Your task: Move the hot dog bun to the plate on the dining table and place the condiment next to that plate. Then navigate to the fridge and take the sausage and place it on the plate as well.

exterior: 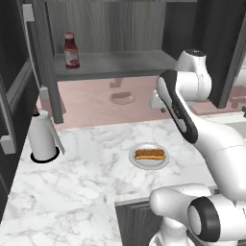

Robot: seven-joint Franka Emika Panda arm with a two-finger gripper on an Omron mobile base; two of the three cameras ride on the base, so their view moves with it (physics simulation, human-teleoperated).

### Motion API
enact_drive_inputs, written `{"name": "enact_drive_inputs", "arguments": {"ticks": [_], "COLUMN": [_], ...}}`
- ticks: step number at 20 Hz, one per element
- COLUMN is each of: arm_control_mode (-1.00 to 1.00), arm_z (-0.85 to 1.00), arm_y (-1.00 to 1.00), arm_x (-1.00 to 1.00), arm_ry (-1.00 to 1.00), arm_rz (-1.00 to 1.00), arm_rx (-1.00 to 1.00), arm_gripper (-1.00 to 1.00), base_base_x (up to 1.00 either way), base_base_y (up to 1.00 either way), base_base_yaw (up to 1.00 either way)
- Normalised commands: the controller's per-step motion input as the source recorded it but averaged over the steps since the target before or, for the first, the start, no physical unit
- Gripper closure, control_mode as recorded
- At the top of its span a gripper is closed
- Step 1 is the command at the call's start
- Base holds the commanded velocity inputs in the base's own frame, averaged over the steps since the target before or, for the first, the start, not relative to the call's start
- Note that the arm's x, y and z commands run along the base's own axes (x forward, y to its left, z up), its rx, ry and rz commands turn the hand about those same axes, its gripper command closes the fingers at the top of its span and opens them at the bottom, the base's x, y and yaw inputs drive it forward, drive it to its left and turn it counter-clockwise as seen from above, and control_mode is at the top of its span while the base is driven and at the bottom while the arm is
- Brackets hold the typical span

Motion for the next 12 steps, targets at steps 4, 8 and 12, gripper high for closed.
{"name": "enact_drive_inputs", "arguments": {"ticks": [4,8,12], "arm_control_mode": [-1.00,-1.00,-1.00], "arm_z": [-0.20,-0.44,-0.53], "arm_y": [0.00,0.02,0.08], "arm_x": [-0.26,-0.02,0.00], "arm_ry": [0.00,0.00,0.00], "arm_rz": [0.02,0.30,0.35], "arm_rx": [-0.01,-0.08,-0.10], "arm_gripper": [-1.00,-1.00,-1.00], "base_base_x": [0.00,0.00,0.00], "base_base_y": [0.00,0.00,0.00], "base_base_yaw": [0.00,0.00,0.00]}}
